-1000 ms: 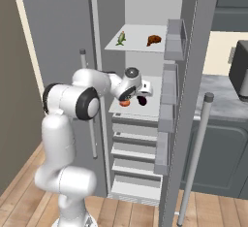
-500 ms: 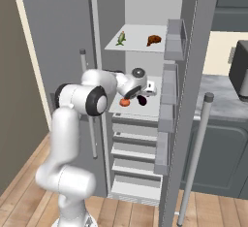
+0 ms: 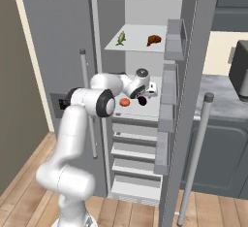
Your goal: Gather the eggplant and squash from the fridge and place them on a tray on the dining counter. Then gather the chicken drumstick and fish from the fridge and place them on the other tray.
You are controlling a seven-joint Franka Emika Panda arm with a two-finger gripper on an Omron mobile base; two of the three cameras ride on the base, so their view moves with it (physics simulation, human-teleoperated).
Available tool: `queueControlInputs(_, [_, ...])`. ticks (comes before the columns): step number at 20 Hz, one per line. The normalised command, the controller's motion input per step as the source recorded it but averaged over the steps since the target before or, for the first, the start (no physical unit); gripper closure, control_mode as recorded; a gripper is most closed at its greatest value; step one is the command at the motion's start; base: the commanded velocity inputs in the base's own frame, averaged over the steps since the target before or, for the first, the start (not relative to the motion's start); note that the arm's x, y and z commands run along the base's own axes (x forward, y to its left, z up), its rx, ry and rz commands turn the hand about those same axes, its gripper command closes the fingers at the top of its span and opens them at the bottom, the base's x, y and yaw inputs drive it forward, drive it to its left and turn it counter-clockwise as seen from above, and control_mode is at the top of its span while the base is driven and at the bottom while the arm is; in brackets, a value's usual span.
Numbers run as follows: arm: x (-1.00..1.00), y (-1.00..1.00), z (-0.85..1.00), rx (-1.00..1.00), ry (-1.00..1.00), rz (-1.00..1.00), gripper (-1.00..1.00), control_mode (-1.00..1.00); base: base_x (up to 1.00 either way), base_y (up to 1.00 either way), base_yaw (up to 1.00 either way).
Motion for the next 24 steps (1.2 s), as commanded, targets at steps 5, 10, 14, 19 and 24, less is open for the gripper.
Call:
queueControlInputs(5, [0.21,0.00,-0.27,0.00,0.04,0.02,-1.00,-1.00,0.00,0.00,0.00])
queueControlInputs(10, [0.31,0.00,0.00,0.00,0.05,0.02,-1.00,-1.00,0.00,0.00,0.00])
queueControlInputs(14, [0.25,0.00,-0.11,0.00,0.08,0.03,-1.00,-1.00,0.00,0.00,0.00])
queueControlInputs(19, [0.09,0.02,-0.22,0.00,0.09,0.02,-1.00,-1.00,0.00,0.00,0.00])
queueControlInputs(24, [0.15,0.00,-0.23,0.00,0.04,0.03,-1.00,-1.00,0.00,0.00,0.00])
